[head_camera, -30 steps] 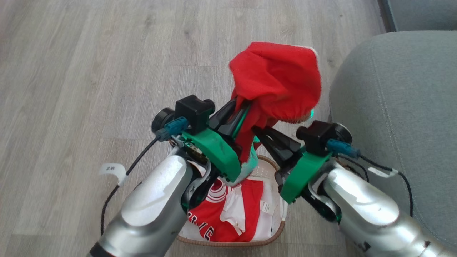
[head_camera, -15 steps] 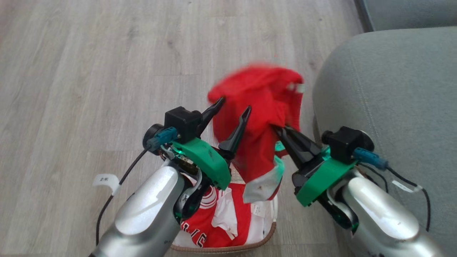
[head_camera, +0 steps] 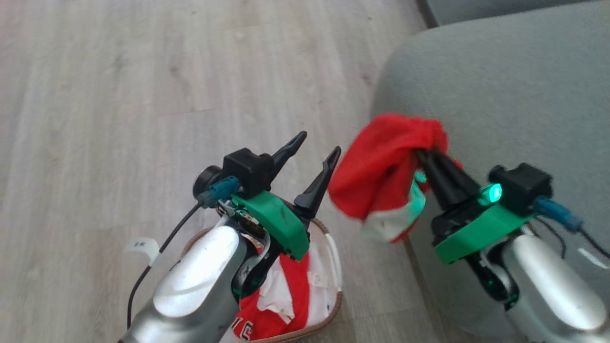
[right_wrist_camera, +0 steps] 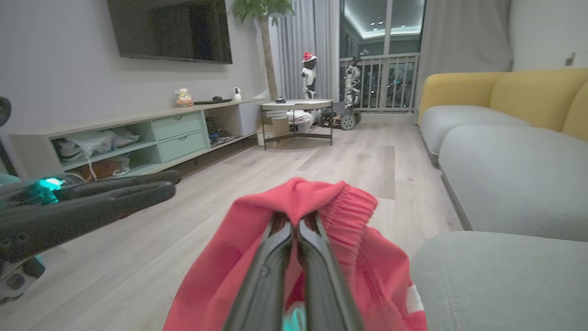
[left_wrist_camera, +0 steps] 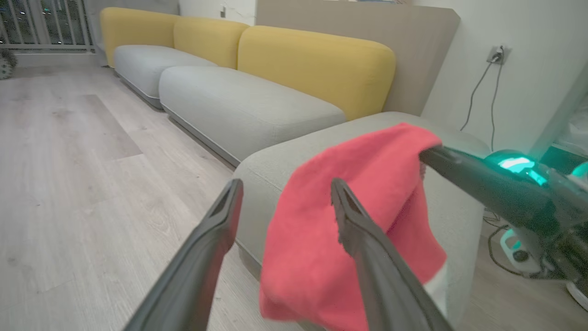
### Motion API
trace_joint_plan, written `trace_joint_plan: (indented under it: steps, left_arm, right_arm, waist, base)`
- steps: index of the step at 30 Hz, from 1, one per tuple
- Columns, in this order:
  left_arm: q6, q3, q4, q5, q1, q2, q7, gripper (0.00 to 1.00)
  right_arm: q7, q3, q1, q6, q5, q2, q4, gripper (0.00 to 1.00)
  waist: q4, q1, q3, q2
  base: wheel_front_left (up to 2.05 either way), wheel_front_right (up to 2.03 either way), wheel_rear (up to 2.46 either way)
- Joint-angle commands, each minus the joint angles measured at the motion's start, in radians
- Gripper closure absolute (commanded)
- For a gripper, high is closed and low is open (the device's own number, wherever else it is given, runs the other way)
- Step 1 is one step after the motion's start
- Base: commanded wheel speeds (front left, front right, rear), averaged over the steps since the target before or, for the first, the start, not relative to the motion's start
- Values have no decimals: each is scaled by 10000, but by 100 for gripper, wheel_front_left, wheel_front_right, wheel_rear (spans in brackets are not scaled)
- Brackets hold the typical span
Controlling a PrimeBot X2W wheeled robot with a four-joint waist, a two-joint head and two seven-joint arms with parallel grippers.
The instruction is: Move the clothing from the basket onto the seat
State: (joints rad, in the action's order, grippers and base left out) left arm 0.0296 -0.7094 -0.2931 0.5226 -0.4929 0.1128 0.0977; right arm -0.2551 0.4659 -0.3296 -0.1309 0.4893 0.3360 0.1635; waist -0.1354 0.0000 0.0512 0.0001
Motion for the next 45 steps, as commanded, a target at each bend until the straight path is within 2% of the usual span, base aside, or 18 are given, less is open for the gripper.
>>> trace_joint_plan:
  steps: [1,15,24,34,45]
  left_arm:
    - [89,234,360,-94,-370,159,137,0]
    - [126,56,80,-287,-521,260,586,0]
    - [137,-120,-299,-441,-752,155,820,0]
    - [200,-309,-715,-469,-1065,-74,1026,0]
    - [178,-585,-711,-620,-1607,-204,837,0]
  right_arm:
    - [-67,-197,4,2,-69,120,-495,100]
    - [-67,-1618,734,2,-306,28,-1367,100]
    - [-67,-2110,1000,2,-355,38,-1816,100]
    - [-67,-2686,909,2,-349,138,-2079,100]
    - [-67,-3333,-1064,2,8,1102,-1118,100]
  waist:
    - [-443,0,31,-1]
    - [-2580,0,245,-1]
    - [-3343,0,463,-1]
    - [-3536,0,752,-1]
    - [-3016,0,1718,-1]
  base:
    - [0,0,0]
    - [0,0,0]
    - [0,0,0]
    - [0,0,0]
    - [0,0,0]
